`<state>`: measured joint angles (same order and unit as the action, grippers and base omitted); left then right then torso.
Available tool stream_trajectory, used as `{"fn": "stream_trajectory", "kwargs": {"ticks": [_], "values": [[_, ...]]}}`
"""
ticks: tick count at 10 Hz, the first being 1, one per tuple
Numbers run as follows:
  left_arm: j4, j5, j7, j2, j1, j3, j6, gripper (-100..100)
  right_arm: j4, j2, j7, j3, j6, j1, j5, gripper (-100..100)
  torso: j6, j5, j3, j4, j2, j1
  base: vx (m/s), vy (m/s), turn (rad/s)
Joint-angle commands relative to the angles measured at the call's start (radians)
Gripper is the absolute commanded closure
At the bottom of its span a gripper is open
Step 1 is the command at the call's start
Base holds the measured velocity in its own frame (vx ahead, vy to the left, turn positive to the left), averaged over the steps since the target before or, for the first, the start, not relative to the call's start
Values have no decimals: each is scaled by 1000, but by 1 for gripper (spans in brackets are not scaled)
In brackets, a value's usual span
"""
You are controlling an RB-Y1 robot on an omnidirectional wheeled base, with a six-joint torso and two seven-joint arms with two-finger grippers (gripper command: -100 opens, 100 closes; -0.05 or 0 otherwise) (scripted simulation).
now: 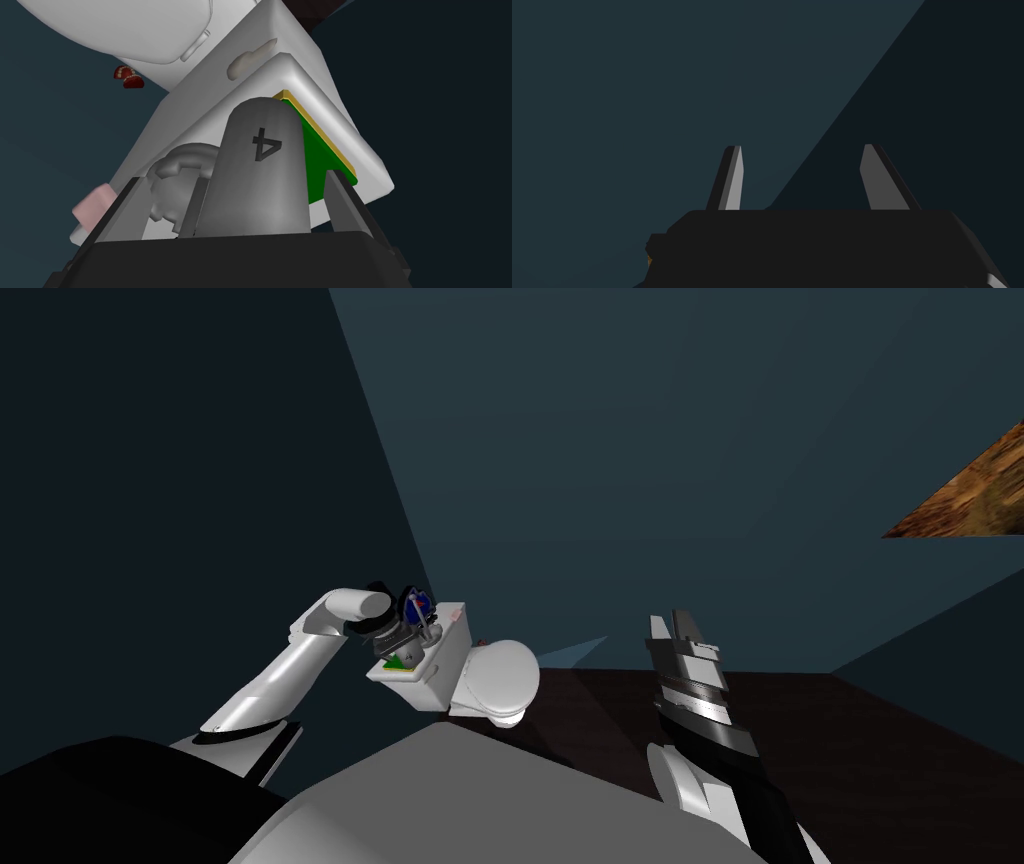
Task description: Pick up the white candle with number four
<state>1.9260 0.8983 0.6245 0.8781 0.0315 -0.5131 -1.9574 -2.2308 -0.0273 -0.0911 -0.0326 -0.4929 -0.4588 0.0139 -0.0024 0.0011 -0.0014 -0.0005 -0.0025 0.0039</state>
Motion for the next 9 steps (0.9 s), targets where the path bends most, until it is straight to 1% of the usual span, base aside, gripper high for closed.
{"fn": "stream_trajectory", "kwargs": {"ticks": [1,2,3,4,7,8,9], "values": [[-6,-3,3,10,-10,-4,-46,-100,0,0,0,0,0,0,0,0,0,0,0,0,0,0,52,89,-25],[-3,-1,2,6,-5,-3,-27,-100,0,0,0,0,0,0,0,0,0,0,0,0,-1,2,26,42,-8],[-3,-1,2,6,-5,-4,-33,0,0,0,0,0,0,0,0,0,0,0,0,0,0,-1,4,8,0],[-18,-19,5,-3,0,14,-3,-100,0,0,0,0,0,0,0,0,0,0,1,0,1,-3,-9,6,-46],[-41,-45,10,-18,7,40,40,-100,0,0,0,0,0,0,0,0,0,-1,2,1,4,-3,-23,8,-39],[-35,-39,10,-15,8,33,29,-100,0,0,0,0,0,0,0,0,0,-1,2,1,4,-3,-9,3,-7],[-37,-40,10,-16,8,35,33,100,0,0,0,0,0,0,0,0,0,-1,2,1,3,-4,-3,2,12]]}}
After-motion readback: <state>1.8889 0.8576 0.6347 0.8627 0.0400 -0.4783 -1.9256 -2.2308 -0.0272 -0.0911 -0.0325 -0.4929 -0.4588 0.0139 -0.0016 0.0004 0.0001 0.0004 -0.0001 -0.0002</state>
